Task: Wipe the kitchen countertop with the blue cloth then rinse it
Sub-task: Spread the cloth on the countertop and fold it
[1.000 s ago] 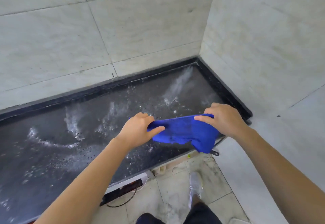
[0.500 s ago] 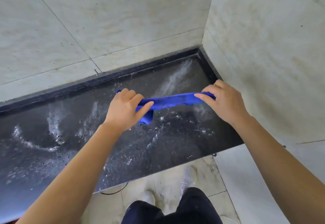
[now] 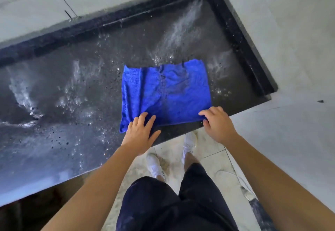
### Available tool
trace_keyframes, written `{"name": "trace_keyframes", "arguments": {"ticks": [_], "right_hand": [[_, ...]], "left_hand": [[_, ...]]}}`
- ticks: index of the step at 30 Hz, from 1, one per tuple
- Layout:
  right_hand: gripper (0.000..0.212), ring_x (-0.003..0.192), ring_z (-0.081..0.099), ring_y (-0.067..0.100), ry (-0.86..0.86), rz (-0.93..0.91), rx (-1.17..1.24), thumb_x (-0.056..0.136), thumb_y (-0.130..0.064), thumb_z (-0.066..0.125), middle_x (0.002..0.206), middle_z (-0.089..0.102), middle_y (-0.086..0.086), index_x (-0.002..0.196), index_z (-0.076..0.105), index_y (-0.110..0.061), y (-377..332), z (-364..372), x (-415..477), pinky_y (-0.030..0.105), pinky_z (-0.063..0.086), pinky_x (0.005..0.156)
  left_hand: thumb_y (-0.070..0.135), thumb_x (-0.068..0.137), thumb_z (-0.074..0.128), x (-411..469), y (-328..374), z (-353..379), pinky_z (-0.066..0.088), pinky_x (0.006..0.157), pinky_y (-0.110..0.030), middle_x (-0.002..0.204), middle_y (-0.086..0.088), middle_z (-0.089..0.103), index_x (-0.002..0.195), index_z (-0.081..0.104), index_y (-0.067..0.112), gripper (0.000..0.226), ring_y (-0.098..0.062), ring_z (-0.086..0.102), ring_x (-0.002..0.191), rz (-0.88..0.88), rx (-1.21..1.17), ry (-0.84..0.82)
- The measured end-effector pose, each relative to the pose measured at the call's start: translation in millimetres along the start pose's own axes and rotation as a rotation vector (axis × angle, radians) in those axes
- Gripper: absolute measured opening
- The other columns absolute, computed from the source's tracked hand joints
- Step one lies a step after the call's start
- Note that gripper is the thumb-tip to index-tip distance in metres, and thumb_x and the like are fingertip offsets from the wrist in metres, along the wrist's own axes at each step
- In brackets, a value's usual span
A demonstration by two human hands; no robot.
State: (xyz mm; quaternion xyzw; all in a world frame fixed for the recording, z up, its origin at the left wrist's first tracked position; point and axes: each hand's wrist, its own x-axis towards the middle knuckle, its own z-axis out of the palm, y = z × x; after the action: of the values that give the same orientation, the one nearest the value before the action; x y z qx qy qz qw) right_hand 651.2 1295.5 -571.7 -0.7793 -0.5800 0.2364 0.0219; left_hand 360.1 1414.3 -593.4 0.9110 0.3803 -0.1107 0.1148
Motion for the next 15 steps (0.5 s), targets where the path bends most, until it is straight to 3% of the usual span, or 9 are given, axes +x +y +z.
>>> {"name": "trace_keyframes", "arguments": {"ticks": [5,7,12,15], "right_hand": [[0.04,0.108,0.055,0.025,-0.108,0.011,-0.045,0.089,-0.025,0.058,0.115,0.062,0.002,0.129,0.063,-0.021,-4,-21,-1,0.038,0.045,0.09],[0.039,0.109,0.054,0.022,-0.136,0.052,0.042,0.092,-0.021,0.054,0.118,0.06,0.001,0.13,0.062,-0.022,-2,-35,8,0.036,0.046,0.089],[0.035,0.106,0.06,0.02,0.004,0.116,0.223,0.097,-0.017,0.054,0.117,0.059,0.004,0.13,0.062,-0.023,15,-70,52,0.04,0.049,0.095],[0.032,0.102,0.063,0.021,0.062,0.105,0.264,0.097,-0.017,0.055,0.115,0.062,0.006,0.126,0.065,-0.023,29,-80,98,0.035,0.048,0.099]], "left_hand": [[0.066,0.093,0.02,-2,-1,-8,0.047,0.094,-0.047,0.147,-0.015,0.041,0.147,0.044,0.018,0.076,-0.034,0.051,0.118,0.012,0.014,-0.053],[0.067,0.092,0.018,3,1,-14,0.047,0.092,-0.046,0.144,-0.014,0.043,0.143,0.048,0.017,0.078,-0.033,0.051,0.117,0.01,0.006,-0.046],[0.064,0.092,0.026,33,31,-22,0.048,0.085,-0.046,0.137,-0.014,0.05,0.135,0.057,0.016,0.071,-0.033,0.055,0.11,0.046,-0.023,0.033],[0.061,0.093,0.032,59,63,-21,0.048,0.085,-0.046,0.135,-0.014,0.051,0.135,0.056,0.015,0.067,-0.034,0.054,0.109,0.08,-0.125,0.081]]}}
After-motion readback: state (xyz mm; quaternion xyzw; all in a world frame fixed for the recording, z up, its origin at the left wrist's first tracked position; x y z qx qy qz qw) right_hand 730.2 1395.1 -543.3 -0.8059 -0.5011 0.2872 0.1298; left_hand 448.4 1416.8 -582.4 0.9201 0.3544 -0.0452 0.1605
